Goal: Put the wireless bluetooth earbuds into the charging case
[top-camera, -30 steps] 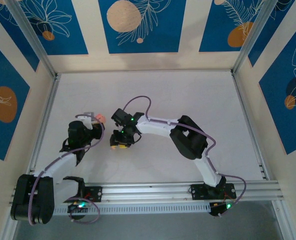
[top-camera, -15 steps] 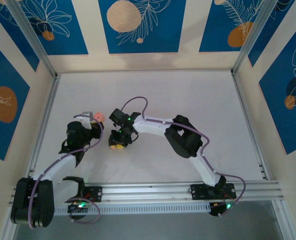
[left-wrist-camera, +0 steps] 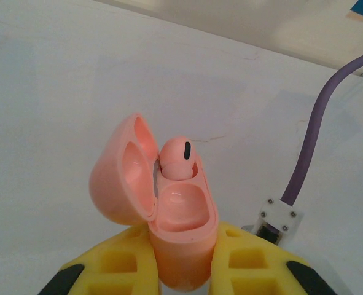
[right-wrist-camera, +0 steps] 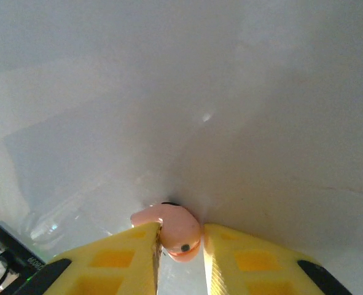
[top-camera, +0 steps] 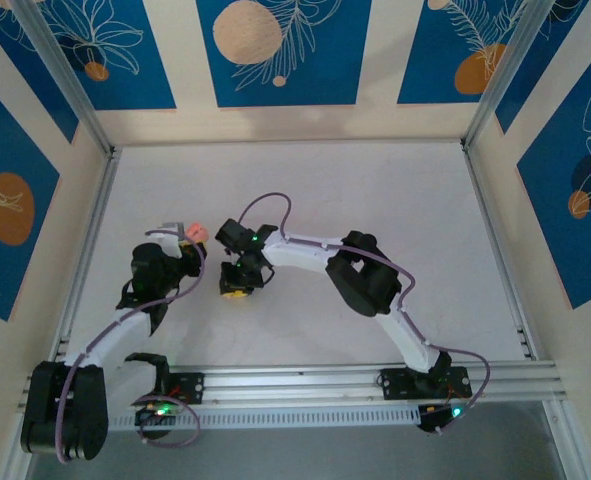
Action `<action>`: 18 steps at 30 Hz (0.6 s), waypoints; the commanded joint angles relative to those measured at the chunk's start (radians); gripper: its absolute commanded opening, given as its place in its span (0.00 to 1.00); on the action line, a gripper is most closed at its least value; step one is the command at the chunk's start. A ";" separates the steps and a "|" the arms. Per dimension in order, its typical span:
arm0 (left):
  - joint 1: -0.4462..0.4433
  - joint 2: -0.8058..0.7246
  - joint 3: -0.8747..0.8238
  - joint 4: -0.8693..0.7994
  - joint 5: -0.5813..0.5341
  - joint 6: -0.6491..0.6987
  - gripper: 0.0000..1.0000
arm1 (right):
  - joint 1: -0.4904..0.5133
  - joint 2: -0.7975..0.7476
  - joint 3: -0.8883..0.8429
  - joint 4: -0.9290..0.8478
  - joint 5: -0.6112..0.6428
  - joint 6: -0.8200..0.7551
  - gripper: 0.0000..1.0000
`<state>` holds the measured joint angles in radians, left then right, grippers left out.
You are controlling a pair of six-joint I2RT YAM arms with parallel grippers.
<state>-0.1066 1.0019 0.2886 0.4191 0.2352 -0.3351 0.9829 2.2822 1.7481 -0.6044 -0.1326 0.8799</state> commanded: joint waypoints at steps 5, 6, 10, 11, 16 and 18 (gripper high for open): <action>0.017 -0.012 -0.002 0.000 0.024 0.000 0.14 | 0.002 -0.011 0.001 -0.127 0.100 -0.062 0.24; 0.017 -0.014 -0.002 -0.003 0.024 0.000 0.14 | -0.001 -0.019 -0.006 -0.129 0.103 -0.063 0.24; 0.016 -0.024 0.001 -0.015 0.023 0.002 0.14 | -0.020 -0.058 -0.055 -0.127 0.114 -0.074 0.24; 0.017 -0.026 0.001 -0.017 0.025 0.002 0.14 | -0.026 -0.070 -0.071 -0.126 0.114 -0.080 0.24; 0.017 -0.027 0.008 -0.029 0.029 0.007 0.14 | -0.058 -0.139 -0.150 -0.125 0.113 -0.142 0.23; 0.016 -0.029 0.009 -0.032 0.031 0.010 0.14 | -0.071 -0.172 -0.188 -0.129 0.110 -0.174 0.24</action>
<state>-0.1059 0.9890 0.2886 0.3954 0.2428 -0.3344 0.9310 2.1689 1.6054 -0.6731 -0.0475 0.7677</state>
